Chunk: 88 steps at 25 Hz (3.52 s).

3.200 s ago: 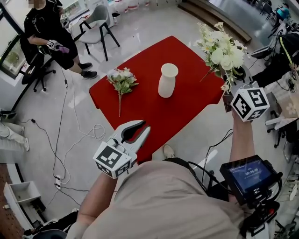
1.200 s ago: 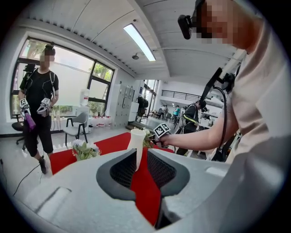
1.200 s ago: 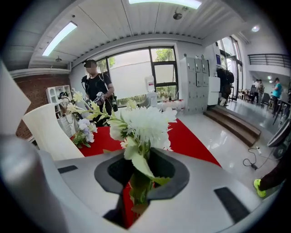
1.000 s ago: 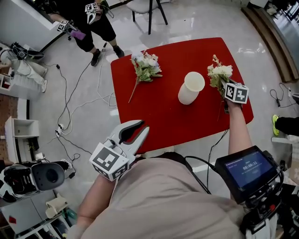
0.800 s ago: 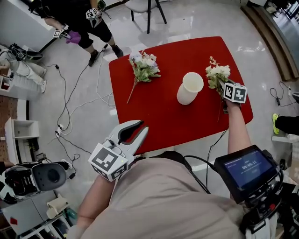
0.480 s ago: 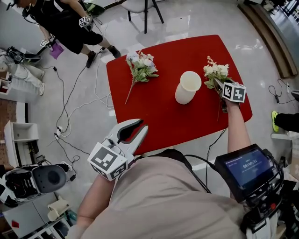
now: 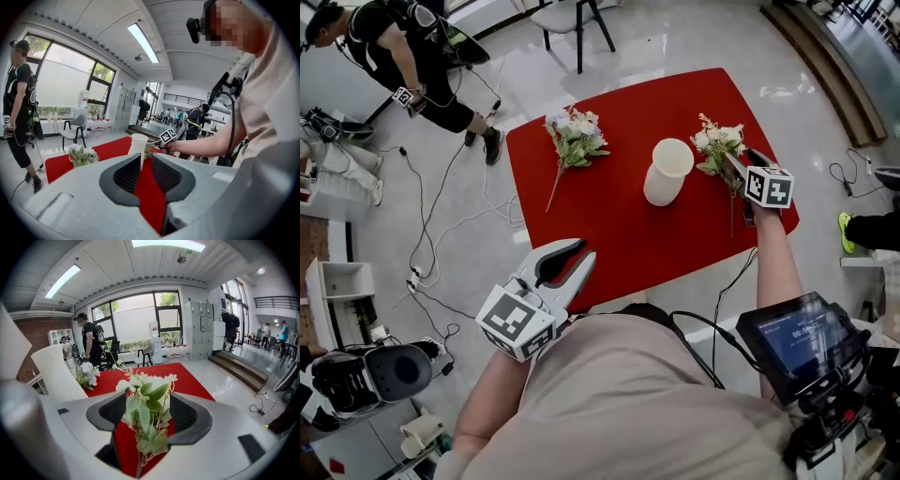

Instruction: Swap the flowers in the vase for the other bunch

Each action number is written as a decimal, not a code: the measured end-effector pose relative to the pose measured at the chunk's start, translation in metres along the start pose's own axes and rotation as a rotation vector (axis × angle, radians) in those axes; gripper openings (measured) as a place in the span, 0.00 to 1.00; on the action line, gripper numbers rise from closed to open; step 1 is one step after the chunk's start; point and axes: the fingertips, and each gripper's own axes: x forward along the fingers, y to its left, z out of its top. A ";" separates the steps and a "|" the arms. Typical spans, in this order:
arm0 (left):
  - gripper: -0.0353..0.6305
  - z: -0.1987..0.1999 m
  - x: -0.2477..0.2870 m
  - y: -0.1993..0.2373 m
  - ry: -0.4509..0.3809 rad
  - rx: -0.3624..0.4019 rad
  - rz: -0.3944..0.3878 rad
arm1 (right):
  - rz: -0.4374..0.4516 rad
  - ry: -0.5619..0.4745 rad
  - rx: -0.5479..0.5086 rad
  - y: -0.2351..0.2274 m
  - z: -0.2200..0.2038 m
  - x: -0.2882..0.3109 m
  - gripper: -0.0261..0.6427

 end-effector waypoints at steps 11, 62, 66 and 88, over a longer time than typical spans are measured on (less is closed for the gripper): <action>0.14 -0.006 -0.018 -0.004 -0.003 0.010 -0.074 | -0.057 -0.076 0.008 0.022 0.013 -0.062 0.48; 0.15 -0.078 -0.196 0.155 0.011 -0.062 -0.048 | 0.157 0.118 0.255 0.397 0.023 0.158 0.64; 0.15 -0.082 -0.208 0.171 0.020 -0.082 -0.025 | 0.099 0.142 0.288 0.390 0.030 0.188 0.68; 0.15 -0.088 -0.221 0.185 0.027 -0.118 0.015 | 0.001 0.152 0.388 0.365 0.014 0.214 0.17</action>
